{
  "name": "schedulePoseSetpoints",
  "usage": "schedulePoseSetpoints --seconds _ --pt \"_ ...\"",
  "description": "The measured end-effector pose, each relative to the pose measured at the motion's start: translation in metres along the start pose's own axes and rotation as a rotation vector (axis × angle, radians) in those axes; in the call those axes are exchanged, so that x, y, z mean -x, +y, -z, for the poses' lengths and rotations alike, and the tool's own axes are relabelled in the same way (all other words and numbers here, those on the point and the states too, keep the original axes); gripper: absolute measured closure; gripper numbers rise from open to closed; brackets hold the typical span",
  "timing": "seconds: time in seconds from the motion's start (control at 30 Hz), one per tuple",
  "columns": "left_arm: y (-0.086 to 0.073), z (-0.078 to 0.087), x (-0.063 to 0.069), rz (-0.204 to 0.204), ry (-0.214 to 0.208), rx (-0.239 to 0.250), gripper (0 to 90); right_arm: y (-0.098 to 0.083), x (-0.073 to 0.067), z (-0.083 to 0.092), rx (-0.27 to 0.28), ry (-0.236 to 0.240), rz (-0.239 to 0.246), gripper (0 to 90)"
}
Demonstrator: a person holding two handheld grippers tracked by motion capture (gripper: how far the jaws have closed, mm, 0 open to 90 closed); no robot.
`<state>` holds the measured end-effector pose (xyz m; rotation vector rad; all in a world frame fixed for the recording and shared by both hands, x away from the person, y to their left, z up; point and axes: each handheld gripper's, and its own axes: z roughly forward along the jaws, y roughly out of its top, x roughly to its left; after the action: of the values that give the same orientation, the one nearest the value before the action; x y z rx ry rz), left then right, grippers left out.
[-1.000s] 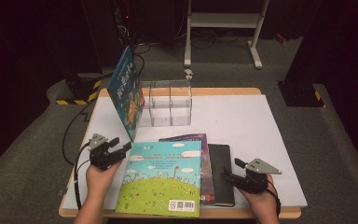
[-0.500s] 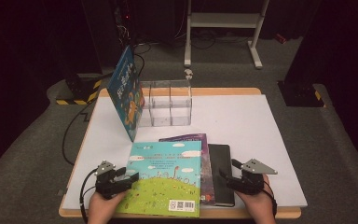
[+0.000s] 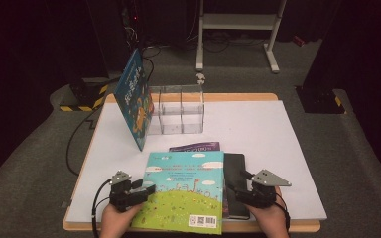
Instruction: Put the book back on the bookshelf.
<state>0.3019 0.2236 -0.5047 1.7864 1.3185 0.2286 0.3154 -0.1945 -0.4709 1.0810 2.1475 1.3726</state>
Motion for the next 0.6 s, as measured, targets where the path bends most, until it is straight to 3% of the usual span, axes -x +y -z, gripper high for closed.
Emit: schedulePoseSetpoints --seconds 0.13,0.27,0.4,0.6 --pt "0.003 -0.010 0.016 -0.020 -0.041 -0.017 35.0 -0.001 0.009 0.007 0.027 -0.043 -0.033 36.8" --pt "0.002 -0.014 0.023 -0.033 -0.077 -0.012 35.4 -0.004 0.023 0.018 0.059 -0.051 -0.089 36.8" --pt "0.002 -0.014 0.023 -0.032 -0.075 -0.011 35.6 -0.001 0.021 0.024 0.101 -0.047 -0.089 35.9" --pt "0.001 -0.014 0.021 -0.053 -0.081 0.012 35.7 -0.001 0.012 0.015 0.062 -0.031 -0.053 35.9"
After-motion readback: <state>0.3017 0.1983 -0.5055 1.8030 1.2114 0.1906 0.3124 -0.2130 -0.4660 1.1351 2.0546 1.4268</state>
